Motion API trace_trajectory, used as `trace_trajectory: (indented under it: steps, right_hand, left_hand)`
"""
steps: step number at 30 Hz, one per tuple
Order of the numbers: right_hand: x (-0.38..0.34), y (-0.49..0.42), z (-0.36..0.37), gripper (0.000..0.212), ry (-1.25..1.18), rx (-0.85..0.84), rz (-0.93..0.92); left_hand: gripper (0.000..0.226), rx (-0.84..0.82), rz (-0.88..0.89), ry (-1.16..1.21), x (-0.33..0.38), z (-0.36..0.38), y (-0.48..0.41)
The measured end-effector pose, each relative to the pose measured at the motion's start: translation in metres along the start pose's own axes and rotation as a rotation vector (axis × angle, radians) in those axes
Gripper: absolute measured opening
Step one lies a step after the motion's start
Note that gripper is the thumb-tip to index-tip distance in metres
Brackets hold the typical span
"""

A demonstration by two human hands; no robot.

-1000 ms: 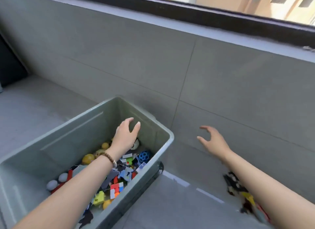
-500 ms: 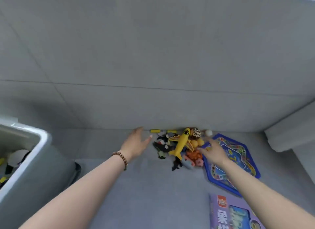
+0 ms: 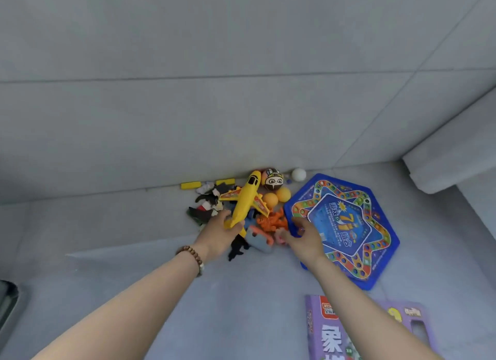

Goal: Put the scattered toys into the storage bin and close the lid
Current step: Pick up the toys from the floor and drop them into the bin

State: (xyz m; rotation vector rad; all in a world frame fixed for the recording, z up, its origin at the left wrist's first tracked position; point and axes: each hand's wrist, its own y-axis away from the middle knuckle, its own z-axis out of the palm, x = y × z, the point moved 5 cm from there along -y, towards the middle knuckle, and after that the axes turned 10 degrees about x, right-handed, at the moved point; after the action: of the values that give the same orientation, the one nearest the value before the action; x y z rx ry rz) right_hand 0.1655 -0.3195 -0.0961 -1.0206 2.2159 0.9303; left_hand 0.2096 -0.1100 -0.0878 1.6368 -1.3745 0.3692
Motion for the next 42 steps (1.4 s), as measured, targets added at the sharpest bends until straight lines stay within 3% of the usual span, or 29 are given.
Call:
trace_trajectory:
  steps: [4,9,19,23,27,29,30,34,42]
  right_hand:
    - [0.004,0.004,0.017,0.052,-0.051,0.052,-0.022]
    - [0.003,0.011,0.023,0.046,0.05,0.149,-0.072]
    - [0.007,0.004,0.016,0.052,0.153,0.066,0.004]
    - [0.006,0.002,-0.005,0.044,-0.106,0.105,0.127]
    - [-0.013,-0.006,-0.015,0.022,-0.775,0.007,0.432]
    - [-0.022,-0.016,-0.013,0.018,-0.989,-0.034,0.503]
    - [-0.029,-0.02,-0.012,0.017,-0.965,-0.044,0.48]
    - [-0.043,-0.039,0.0,0.017,-0.378,0.058,0.182]
    - [-0.044,-0.056,0.027,0.039,0.006,0.095,0.036]
  left_hand:
    - [0.028,0.027,0.032,0.067,-0.005,0.014,-0.005]
    - [0.03,0.075,0.019,0.064,-0.014,0.018,-0.01]
    - [0.031,0.15,-0.042,-0.034,-0.02,0.019,-0.026]
    - [0.027,0.167,-0.034,-0.014,-0.019,0.014,-0.029]
    - [0.034,0.214,0.043,-0.012,-0.022,0.001,-0.029]
    - [0.031,0.236,0.055,-0.011,-0.03,-0.004,-0.029]
    - [0.03,0.245,0.046,-0.005,-0.035,-0.006,-0.029]
    - [0.025,0.281,0.025,0.019,-0.044,-0.012,-0.026]
    - [0.029,0.264,0.006,0.096,-0.06,-0.01,-0.029]
